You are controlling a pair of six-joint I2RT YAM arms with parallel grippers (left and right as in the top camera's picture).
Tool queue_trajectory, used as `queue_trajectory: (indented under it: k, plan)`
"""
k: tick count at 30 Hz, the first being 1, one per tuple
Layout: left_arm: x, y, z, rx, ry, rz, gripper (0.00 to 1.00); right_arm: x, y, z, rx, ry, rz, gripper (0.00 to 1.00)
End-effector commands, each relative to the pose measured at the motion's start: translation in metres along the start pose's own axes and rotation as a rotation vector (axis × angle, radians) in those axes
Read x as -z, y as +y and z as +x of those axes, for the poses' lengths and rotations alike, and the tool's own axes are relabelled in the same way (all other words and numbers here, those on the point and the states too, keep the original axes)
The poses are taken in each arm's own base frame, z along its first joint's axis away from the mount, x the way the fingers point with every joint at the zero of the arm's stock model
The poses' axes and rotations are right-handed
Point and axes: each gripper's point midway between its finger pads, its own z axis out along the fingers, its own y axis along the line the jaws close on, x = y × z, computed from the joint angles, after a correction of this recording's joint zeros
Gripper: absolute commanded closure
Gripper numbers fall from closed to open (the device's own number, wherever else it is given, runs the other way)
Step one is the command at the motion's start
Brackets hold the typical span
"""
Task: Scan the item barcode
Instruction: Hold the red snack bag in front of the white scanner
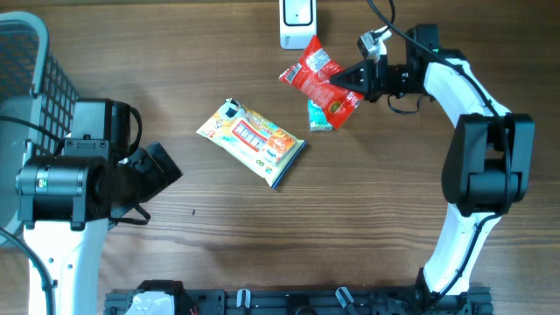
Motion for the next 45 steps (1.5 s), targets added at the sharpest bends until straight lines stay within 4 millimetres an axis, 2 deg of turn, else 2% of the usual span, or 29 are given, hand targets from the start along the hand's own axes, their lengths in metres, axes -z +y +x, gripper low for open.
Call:
queue_trajectory:
  k: [1, 6, 12, 23, 38, 40, 42, 45]
  plan:
    - [-0.002, 0.000, 0.000, 0.017, 0.006, -0.001, 0.00, 0.000, 0.011, -0.001, 0.054, 0.000, -0.066, 0.96]
    - [-0.002, 0.000, 0.000, 0.017, 0.006, -0.001, 0.00, 0.000, 0.011, -0.004, 0.104, 0.001, -0.066, 0.96]
    - [-0.002, 0.000, 0.000, 0.017, 0.006, -0.001, 0.00, -0.001, 0.011, -0.007, 0.460, -0.007, -0.066, 0.96]
    - [-0.002, 0.000, 0.000, 0.017, 0.006, -0.001, 0.00, 0.000, 0.012, -0.015, 0.638, -0.008, -0.066, 0.96]
    - [-0.002, 0.000, 0.000, 0.017, 0.006, -0.001, 0.00, 0.001, 0.017, -0.039, 0.529, 0.003, -0.036, 0.96]
    - [-0.002, 0.000, 0.000, 0.017, 0.006, -0.001, 0.00, 0.004, -0.010, -0.059, 0.377, -0.074, 0.149, 0.96]
    - [-0.002, 0.000, 0.000, 0.017, 0.006, -0.001, 0.00, 0.014, -0.030, -0.076, 0.281, -0.155, 0.277, 0.96]
    - [-0.002, 0.000, 0.000, 0.017, 0.006, -0.001, 0.00, 0.028, -0.041, -0.097, 0.208, -0.256, 0.404, 0.96]
